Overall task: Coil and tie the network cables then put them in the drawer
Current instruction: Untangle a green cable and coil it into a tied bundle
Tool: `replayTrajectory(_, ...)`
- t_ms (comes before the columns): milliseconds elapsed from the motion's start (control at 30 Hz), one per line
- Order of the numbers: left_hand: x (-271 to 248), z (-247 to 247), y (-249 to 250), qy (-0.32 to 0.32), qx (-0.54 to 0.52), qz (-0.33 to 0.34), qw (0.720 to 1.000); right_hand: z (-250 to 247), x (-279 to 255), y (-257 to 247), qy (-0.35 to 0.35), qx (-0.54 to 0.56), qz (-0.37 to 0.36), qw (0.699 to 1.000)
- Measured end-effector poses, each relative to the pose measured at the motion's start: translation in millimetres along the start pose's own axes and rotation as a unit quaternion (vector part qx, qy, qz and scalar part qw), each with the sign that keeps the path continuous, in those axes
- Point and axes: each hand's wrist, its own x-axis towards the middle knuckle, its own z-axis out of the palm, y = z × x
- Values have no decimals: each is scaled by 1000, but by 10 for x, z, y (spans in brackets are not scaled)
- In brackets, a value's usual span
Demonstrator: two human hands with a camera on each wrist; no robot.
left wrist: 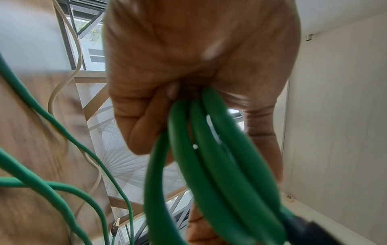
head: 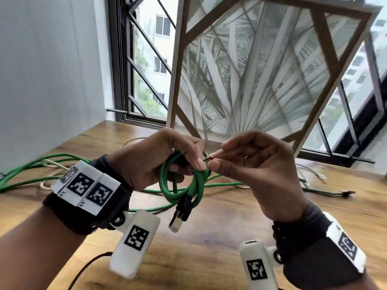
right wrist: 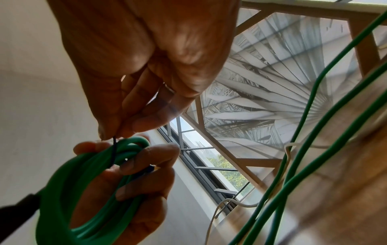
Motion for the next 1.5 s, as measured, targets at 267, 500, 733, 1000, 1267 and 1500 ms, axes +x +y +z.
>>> replayTrajectory(267,2,-14,-7,-30,-41,-17,999,13,-7,11,3,-28,-19,999)
replayTrajectory(500,5,-39,-22,-63,-66,-29,995,19,-9,16,-27,35,2,999)
replayTrajectory(733,29,-29,-48,-46,-63,-30,996,-34,11,-20,-21,44,12,999)
replayTrajectory(1000,-18,-1,-16,-19,-19,2,1000,-46,16,-5,16,35,16,999)
replayTrajectory(1267,-26,33,-9,16,-7,53,998,-137,63,-3,17,81,63,995)
replayTrajectory(1500,-19,-29,-21,4,-59,59,997,-187,60,42,23,133,118,984)
